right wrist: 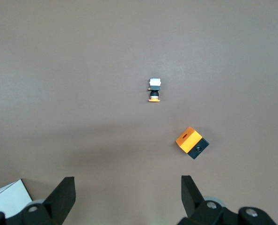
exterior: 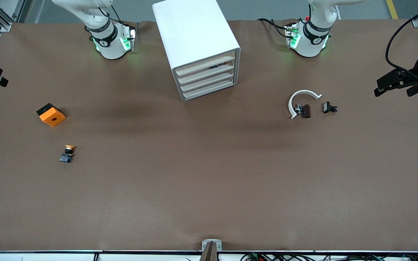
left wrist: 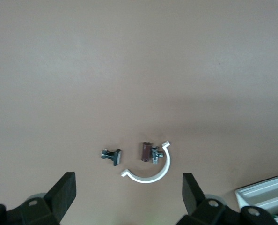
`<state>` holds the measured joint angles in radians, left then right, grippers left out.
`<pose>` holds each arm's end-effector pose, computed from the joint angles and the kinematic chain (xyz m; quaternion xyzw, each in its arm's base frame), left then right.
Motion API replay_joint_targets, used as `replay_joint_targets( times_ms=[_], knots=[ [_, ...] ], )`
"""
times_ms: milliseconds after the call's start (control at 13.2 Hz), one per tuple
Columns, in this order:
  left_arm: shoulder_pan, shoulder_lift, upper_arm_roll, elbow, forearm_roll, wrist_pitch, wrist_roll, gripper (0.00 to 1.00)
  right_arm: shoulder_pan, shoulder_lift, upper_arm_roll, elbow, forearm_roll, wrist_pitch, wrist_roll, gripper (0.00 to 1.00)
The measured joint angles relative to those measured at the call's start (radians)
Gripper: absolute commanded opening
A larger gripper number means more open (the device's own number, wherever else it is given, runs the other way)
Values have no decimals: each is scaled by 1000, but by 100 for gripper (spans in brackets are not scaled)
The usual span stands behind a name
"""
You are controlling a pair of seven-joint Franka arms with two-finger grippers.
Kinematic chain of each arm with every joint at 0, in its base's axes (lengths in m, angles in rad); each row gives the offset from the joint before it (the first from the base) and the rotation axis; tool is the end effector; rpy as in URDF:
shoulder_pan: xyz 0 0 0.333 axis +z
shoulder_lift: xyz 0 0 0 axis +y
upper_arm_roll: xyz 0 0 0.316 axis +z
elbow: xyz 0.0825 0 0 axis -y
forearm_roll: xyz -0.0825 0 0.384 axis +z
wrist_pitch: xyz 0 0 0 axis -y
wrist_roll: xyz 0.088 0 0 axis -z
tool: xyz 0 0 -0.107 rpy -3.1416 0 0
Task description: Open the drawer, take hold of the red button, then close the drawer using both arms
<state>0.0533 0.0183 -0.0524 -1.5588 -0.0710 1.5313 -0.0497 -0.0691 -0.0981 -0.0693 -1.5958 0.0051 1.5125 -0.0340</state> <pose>0.5558 -0.0071 0.6169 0.9988 0.0247 -0.0237 0.0354 0.5126 -0.0729 0.6601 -0.9986 0.0519 -0.0078 0.0053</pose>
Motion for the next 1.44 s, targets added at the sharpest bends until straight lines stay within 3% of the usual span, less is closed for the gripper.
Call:
replay_joint_targets(
  times_ms=[756,1436],
  knots=[
    [-80,187,-21,0,-52,113,-381,100,0,10,7,-9,0,-6,0,100],
    [-281,350,-30,3,-52,238,-907,100,0,49,5,6,-2,24,-13,100]
  ],
)
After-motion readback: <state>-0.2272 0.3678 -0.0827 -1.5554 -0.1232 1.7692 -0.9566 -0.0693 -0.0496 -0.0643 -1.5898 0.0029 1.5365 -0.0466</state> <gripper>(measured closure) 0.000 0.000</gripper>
